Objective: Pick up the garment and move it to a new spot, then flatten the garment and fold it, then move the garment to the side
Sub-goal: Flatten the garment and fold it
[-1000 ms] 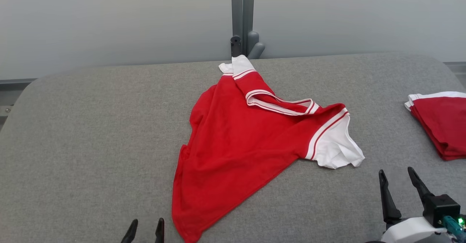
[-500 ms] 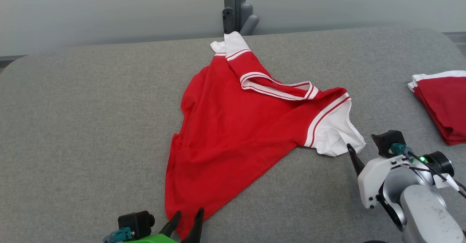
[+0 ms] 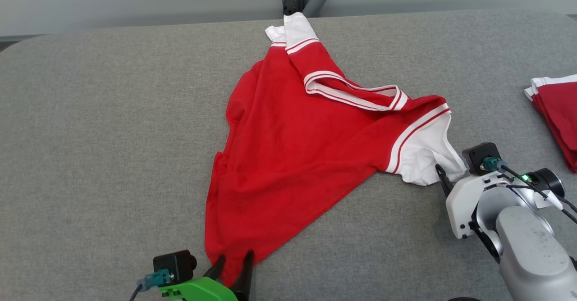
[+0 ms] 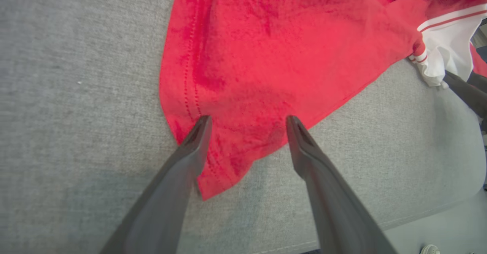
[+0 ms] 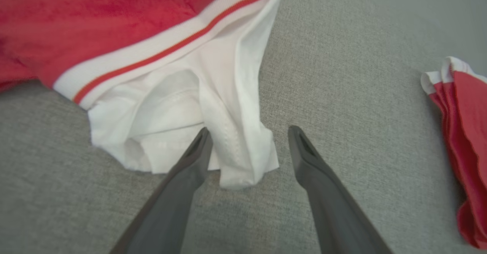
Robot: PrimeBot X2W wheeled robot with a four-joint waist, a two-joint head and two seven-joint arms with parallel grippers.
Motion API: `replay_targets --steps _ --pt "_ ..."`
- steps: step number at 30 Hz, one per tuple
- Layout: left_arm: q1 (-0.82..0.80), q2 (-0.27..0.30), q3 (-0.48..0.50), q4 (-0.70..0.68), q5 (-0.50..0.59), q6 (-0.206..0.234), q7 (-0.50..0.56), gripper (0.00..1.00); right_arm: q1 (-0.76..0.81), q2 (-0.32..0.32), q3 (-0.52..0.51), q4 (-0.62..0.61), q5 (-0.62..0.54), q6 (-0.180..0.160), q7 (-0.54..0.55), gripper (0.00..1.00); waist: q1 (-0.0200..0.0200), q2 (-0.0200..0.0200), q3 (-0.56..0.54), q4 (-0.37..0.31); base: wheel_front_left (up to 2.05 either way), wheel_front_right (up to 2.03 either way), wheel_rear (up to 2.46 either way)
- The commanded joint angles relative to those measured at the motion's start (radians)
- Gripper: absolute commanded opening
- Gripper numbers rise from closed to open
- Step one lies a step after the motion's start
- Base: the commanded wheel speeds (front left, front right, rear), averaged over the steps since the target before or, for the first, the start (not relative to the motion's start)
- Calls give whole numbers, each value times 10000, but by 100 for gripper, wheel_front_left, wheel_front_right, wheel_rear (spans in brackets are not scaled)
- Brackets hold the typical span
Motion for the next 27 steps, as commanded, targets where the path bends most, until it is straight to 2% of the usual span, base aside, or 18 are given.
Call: replay_targets --steps 1,8,11,18,23,24,25,26,27 --pt "-114 63 42 12 10 55 -65 100 -155 -25 30 136 -66 -16 -110 100 0 0 46 -6 0 0 0" --pt "464 345 213 -577 341 663 -95 100 -471 -2 230 802 39 -16 -435 100 0 0 110 23 0 0 0" --pt "720 293 287 -727 75 840 26 100 -570 -24 343 1002 103 -16 -511 100 0 0 132 77 0 0 0" --pt "448 132 -58 -484 -435 593 274 100 -826 -39 655 1324 194 -16 -607 100 0 0 168 150 0 0 0" --pt "70 65 -212 204 -639 480 262 100 -984 -12 1054 1567 381 -12 -590 100 0 0 231 80 0 0 0" --pt "-35 54 -252 354 -675 404 234 100 -1001 -33 1155 1621 450 -9 -580 96 0 0 250 69 0 0 0" --pt "-117 37 -256 518 -844 303 220 100 -1026 -65 1216 1668 528 -9 -642 64 0 0 263 60 0 0 0" --pt "-192 22 -259 692 -1007 202 197 38 -1050 -91 1220 1741 644 -9 -648 15 0 0 274 52 0 0 0" --pt "-282 9 -261 854 -1177 96 159 0 -1073 -144 1251 1834 703 -10 -650 0 0 0 279 39 0 0 0"
